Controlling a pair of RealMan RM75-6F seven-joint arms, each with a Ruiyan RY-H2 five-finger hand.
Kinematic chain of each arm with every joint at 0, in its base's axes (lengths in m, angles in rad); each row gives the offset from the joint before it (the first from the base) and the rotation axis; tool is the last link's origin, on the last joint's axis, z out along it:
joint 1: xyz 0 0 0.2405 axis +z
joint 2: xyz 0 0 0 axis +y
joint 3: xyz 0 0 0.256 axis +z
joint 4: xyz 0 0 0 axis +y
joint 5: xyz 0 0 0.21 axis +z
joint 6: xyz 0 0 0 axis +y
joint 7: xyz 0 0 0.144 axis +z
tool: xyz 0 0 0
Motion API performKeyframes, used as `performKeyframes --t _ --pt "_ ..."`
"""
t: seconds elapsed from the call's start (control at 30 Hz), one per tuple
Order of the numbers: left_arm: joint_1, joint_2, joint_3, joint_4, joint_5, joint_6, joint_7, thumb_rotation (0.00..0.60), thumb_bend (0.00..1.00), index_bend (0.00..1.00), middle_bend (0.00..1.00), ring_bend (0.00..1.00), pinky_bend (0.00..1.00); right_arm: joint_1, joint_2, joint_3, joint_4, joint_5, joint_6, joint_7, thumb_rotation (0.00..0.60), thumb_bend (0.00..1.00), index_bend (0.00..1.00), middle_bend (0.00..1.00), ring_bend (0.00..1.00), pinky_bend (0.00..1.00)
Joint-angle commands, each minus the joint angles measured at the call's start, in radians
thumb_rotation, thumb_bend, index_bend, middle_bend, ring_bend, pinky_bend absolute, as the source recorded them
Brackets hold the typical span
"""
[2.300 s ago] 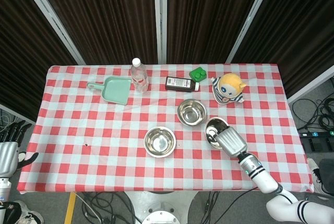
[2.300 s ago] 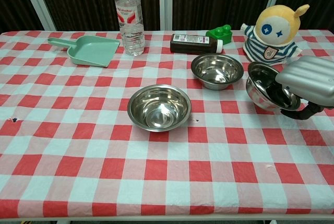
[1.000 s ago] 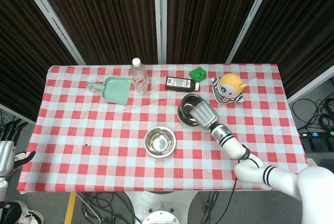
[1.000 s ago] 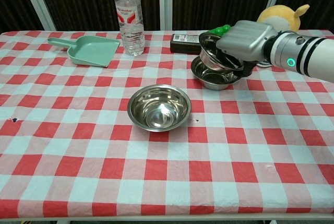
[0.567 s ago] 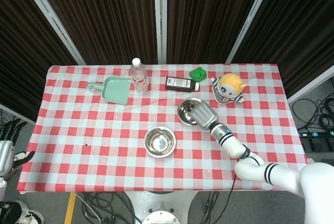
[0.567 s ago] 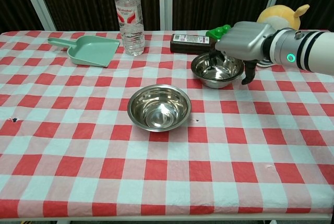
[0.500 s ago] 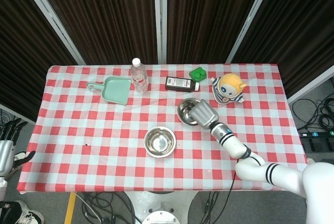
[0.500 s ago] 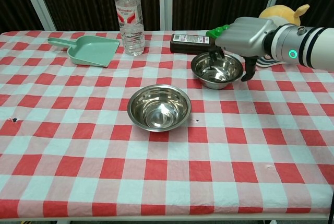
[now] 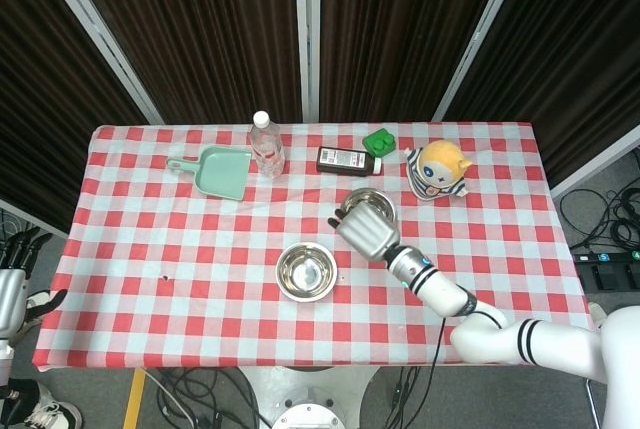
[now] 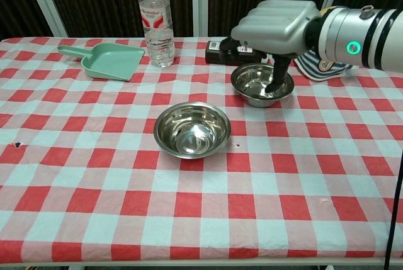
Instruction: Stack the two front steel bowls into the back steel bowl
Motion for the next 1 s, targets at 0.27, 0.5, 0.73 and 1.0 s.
performKeyframes --t 0.27,0.5,0.73,1.0 --pt "0.0 -0.011 0.001 0.023 -0.003 -0.002 0.017 0.6 0.2 0.2 0.2 0.12 0.21 0.04 -0.06 -0.047 -0.003 -0.037 -0.049 0.041 0.6 0.09 0.31 0.34 0.52 0.54" --pt "-0.001 -0.015 -0.001 0.035 -0.009 -0.008 0.011 0.6 0.2 0.2 0.2 0.12 0.21 0.042 -0.085 -0.077 0.002 -0.05 -0.048 0.047 0.6 0.1 0.32 0.34 0.52 0.54" --pt "0.001 -0.026 0.0 0.058 -0.019 -0.012 0.028 0.6 0.2 0.2 0.2 0.12 0.21 0.052 -0.125 -0.09 0.037 -0.091 -0.053 0.088 0.6 0.13 0.33 0.36 0.52 0.54" --pt "0.001 -0.03 -0.002 0.07 -0.025 -0.019 0.023 0.6 0.2 0.2 0.2 0.12 0.21 0.063 -0.182 -0.099 0.118 -0.093 -0.071 0.105 0.6 0.17 0.34 0.36 0.52 0.54"
